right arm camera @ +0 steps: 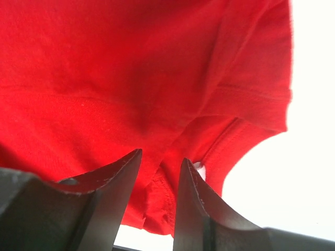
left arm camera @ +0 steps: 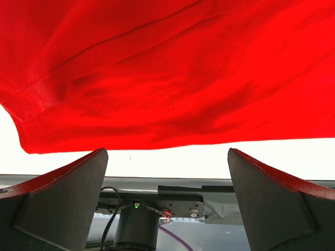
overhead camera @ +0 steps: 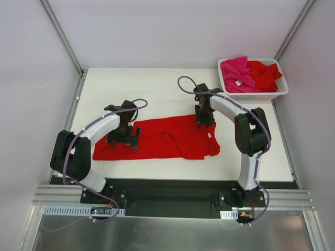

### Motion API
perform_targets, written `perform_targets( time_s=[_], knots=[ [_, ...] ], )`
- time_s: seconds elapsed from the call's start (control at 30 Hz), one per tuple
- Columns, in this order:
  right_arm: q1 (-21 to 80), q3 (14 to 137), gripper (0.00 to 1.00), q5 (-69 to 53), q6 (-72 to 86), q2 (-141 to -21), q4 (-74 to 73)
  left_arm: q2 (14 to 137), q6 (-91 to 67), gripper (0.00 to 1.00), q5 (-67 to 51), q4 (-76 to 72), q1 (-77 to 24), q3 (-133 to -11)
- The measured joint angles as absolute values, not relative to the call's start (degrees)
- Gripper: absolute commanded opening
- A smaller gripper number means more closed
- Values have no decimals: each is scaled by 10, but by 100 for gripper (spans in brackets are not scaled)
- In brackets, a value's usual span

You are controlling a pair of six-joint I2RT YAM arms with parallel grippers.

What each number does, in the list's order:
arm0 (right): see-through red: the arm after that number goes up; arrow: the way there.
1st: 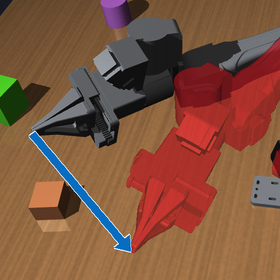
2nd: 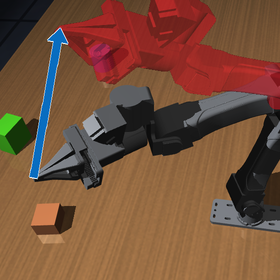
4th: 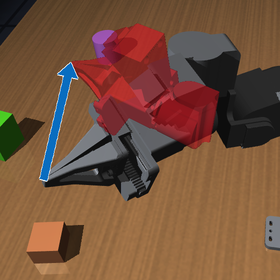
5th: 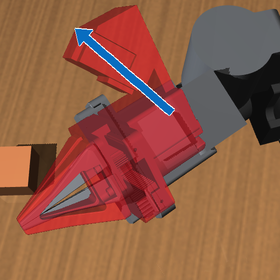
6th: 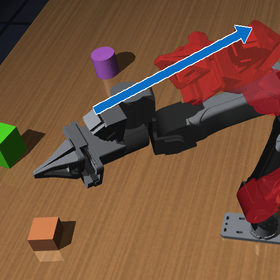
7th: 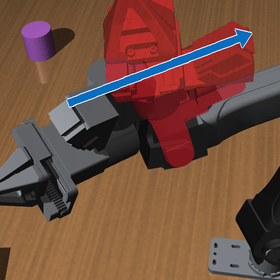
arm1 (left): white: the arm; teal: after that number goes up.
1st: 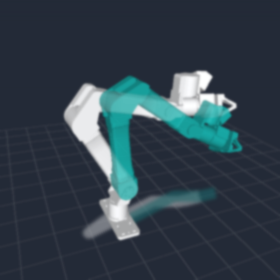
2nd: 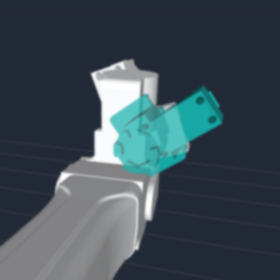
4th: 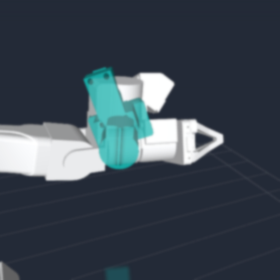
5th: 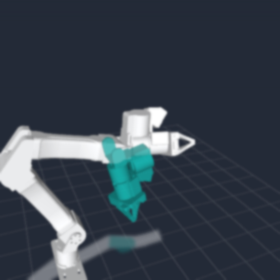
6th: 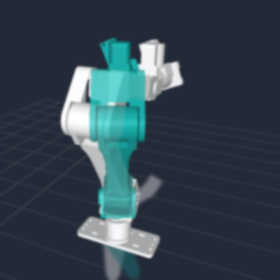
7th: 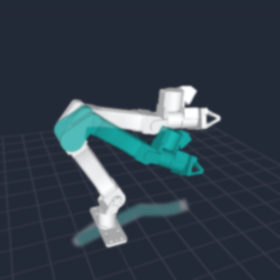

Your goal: Fold and stack the t-shirts

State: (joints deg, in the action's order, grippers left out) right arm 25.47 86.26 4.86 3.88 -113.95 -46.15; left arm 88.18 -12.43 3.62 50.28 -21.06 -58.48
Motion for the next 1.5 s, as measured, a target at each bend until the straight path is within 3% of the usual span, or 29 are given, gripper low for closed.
perform_targets(
  time_s=[0.7,0.73,0.87,0.97,1.13,1.3,1.5],
  knots=[
    [236,857,37,77,54,-1140,-408,882,-123,99,36,503,-211,-583],
    [235,856,36,75,56,-1140,-406,882,-123,99,36,503,-211,-583],
    [235,856,16,69,59,-1140,-398,882,-121,99,37,503,-211,-583],
    [235,856,13,66,62,-1140,-393,882,-119,99,37,503,-211,-583],
    [235,856,17,59,64,-1140,-392,882,-117,99,37,503,-211,-583],
    [235,856,31,57,63,-1140,-392,882,-114,99,37,503,-211,-583],
    [235,856,32,62,58,-1140,-392,884,-113,99,37,503,-211,-583]
  ],
)
